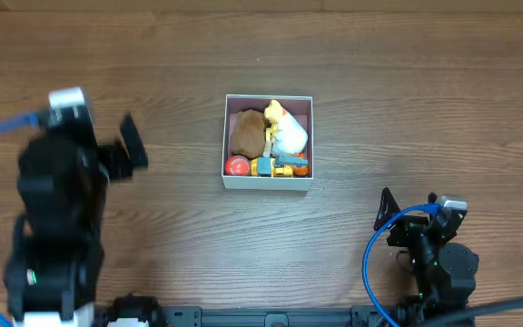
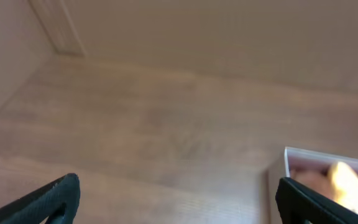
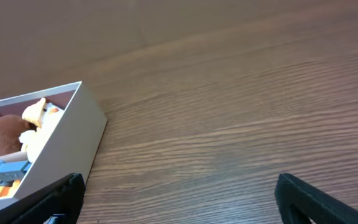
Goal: Pack container
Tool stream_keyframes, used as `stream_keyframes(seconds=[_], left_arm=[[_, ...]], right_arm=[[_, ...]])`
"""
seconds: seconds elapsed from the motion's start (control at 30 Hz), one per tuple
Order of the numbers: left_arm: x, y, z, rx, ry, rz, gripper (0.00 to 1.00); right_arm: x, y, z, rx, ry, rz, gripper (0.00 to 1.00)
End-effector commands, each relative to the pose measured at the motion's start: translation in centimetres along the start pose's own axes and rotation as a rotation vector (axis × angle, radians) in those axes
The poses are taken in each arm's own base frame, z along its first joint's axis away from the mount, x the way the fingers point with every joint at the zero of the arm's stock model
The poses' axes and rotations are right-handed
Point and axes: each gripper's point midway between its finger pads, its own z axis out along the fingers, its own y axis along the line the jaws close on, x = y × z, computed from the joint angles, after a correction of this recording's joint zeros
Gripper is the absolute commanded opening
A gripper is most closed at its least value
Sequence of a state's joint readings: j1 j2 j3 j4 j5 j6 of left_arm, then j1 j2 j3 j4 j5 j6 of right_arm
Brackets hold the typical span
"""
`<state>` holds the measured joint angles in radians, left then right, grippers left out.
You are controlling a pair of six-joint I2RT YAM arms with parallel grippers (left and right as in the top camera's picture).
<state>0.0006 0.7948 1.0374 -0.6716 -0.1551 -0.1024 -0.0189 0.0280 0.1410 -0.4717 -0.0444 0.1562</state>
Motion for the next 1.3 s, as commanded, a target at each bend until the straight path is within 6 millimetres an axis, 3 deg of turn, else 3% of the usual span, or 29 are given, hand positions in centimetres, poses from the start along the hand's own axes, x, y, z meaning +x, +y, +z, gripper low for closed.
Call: stream_keyframes(seconds=[0.0, 0.13, 0.4, 0.53, 1.27], left_arm=[[4.7, 1.3, -1.3, -0.030, -0.066, 0.072, 1.00], [10.6, 2.1, -0.2, -0.040, -0.105, 0.024, 1.00], [16.9, 1.8, 2.1, 0.008, -0.185, 0.005, 1.00], [17.1, 0.9, 3.0, 0.053, -0.249, 0.002, 1.00], [17.1, 1.0, 3.0, 0.053, -0.248, 0.002, 1.00]], right_arm=[[0.2, 0.1, 0.0, -0.007, 0.001, -0.002, 1.00], [0.2, 0.1, 0.0, -0.007, 0.001, -0.002, 1.00], [0.2, 0.1, 0.0, -0.007, 0.001, -0.002, 1.00], [0.2, 0.1, 0.0, -0.007, 0.001, -0.002, 1.00], [0.2, 0.1, 0.0, -0.007, 0.001, -0.002, 1.00]])
